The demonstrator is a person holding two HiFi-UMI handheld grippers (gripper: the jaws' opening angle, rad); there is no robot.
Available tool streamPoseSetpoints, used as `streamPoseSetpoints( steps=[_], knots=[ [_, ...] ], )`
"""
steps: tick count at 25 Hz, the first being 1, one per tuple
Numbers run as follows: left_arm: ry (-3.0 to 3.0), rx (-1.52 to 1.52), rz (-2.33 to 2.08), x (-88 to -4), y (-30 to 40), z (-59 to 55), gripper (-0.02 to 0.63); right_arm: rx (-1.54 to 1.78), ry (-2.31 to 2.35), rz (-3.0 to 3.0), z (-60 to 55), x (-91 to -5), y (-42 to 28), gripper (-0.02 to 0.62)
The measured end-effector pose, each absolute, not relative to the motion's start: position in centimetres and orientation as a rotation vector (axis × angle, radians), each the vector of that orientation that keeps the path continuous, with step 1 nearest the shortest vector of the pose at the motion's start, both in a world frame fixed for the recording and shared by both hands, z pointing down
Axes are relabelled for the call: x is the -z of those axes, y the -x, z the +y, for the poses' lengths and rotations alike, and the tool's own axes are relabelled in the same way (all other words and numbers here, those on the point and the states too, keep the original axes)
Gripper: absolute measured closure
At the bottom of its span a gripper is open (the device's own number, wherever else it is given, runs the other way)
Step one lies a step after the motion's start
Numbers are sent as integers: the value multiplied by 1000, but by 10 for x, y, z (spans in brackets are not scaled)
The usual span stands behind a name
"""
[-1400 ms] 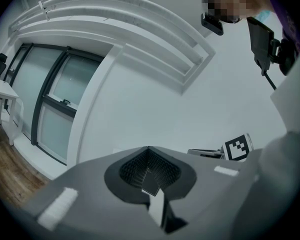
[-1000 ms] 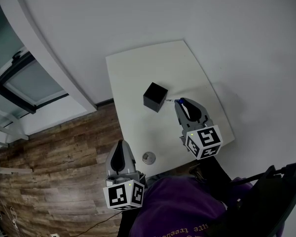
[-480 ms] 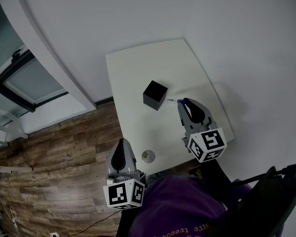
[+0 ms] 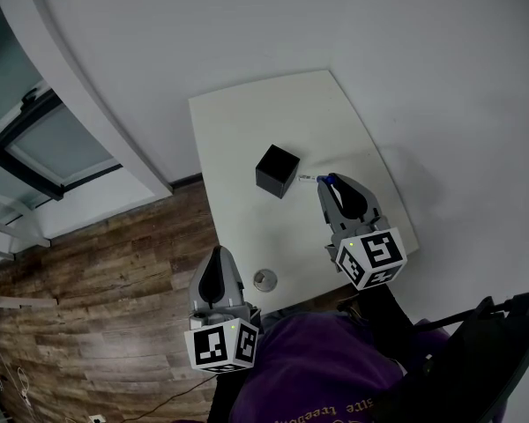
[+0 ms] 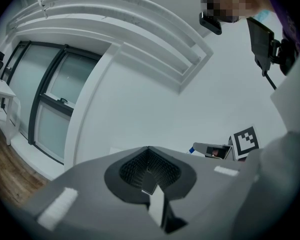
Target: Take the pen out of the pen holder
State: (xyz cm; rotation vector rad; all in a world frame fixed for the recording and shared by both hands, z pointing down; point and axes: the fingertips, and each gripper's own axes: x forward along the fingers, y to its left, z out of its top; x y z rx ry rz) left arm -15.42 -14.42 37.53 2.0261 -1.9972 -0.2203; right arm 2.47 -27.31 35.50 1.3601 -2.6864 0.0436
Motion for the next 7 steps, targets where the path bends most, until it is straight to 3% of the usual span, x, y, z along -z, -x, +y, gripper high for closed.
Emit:
streamPoseSetpoints(
  steps=[7],
  knots=[
    [-2021,221,-2004,-374,156,-147,600,-42,-1353,-2691,-277,-354,-23,518]
  ],
)
